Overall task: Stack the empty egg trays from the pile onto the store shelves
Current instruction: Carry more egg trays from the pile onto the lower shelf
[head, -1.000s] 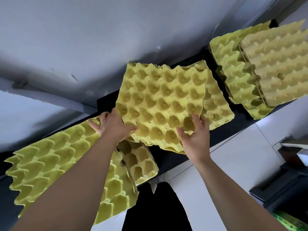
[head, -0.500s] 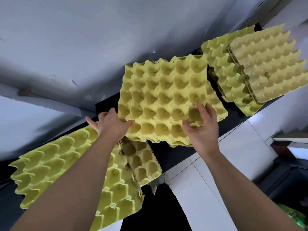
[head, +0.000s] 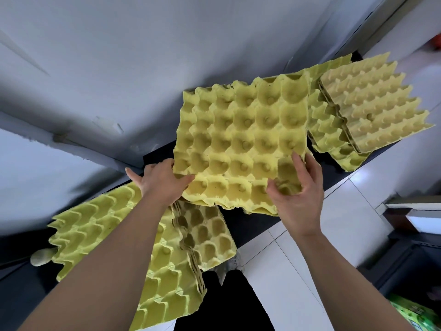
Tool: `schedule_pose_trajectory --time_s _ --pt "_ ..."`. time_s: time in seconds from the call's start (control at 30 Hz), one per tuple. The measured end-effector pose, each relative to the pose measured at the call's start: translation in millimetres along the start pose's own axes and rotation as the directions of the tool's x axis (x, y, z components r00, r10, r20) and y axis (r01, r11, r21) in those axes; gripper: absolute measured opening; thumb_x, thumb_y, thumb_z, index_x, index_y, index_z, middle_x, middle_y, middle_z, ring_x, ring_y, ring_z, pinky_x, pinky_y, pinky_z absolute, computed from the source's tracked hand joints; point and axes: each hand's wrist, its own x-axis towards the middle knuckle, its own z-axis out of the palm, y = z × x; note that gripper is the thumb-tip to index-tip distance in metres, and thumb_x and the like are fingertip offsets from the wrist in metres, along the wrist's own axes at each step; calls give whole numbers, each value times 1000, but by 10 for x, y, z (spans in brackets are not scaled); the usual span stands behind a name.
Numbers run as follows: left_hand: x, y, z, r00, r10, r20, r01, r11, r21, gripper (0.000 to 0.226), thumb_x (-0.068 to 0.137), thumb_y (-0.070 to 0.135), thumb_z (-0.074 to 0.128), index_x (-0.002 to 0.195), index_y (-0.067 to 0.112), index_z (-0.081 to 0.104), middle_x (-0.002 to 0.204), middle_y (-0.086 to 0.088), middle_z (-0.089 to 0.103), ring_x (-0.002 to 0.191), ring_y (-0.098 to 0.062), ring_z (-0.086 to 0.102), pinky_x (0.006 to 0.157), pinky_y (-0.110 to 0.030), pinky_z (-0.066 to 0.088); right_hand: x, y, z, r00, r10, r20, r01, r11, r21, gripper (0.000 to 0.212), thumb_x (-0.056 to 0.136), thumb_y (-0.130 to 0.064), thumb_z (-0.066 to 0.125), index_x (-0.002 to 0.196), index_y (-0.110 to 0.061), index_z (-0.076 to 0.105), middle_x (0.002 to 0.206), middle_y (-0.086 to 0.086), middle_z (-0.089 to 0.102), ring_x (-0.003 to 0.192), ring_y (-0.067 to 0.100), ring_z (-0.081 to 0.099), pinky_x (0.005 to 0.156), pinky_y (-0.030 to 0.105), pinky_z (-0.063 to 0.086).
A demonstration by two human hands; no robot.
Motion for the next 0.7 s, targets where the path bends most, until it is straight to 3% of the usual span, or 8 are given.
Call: schedule_pose_trajectory --time_s 0.17,0.23,0.3,0.33,0.37,0.43,0.6,0.7 --pt "-188 -20 7 982 77 -171 -51 987 151 46 85 67 52 97 23 58 85 4 58 113 -21 53 112 -58 -14 37 143 -10 977 187 101 -188 982 0 71 77 -30 76 140 -26 46 146 -7 34 128 0 35 109 32 36" --pt "-201 25 30 975 139 -172 -87 956 281 42 89 63 47 90 21 52 74 5 53 99 -21 59 115 -53 -9 97 168 -8 974 203 106 -203 979 -13 70 76 -31 76 140 -28 46 146 -9 33 127 1 36 107 34 38" --pt "-163 87 60 981 159 -111 -121 949 292 40 94 55 45 98 16 53 83 1 60 92 -24 60 112 -43 23 148 182 -12 974 202 100 -204 979 11 70 75 -31 76 139 -30 47 142 -11 35 125 1 38 101 27 41" --pt "-136 123 79 983 165 -83 -136 951 276 39 96 51 45 103 13 52 93 -3 63 93 -25 60 97 -38 36 164 196 -16 976 195 101 -198 980 18 70 74 -31 76 138 -31 48 141 -12 35 123 0 39 97 20 39" --pt "-118 155 102 983 175 -63 -151 949 275 39 98 48 43 108 12 51 103 -7 63 96 -27 59 84 -35 37 175 213 -24 976 191 101 -193 981 17 70 73 -31 76 138 -31 48 139 -13 35 120 -3 38 92 11 36" --pt "-97 205 153 981 192 -31 -173 936 307 42 100 47 39 118 9 47 116 -11 60 105 -30 57 80 -37 35 196 261 -33 973 207 97 -210 977 20 70 73 -32 76 137 -32 48 139 -15 35 117 -6 36 83 3 29" --pt "-85 81 216 975 219 -45 -184 899 397 61 96 60 30 137 15 36 112 -5 62 107 -28 53 90 -42 30 179 405 14 960 270 77 -275 959 63 70 73 -28 77 138 -27 49 141 -12 37 125 3 40 94 15 37" --pt "-89 -104 205 954 283 -101 -220 886 409 58 98 53 29 145 21 30 113 3 64 110 -24 51 94 -41 21 195 470 14 939 341 37 -343 936 76 72 73 -30 76 139 -24 48 143 -9 38 128 6 40 106 28 38"
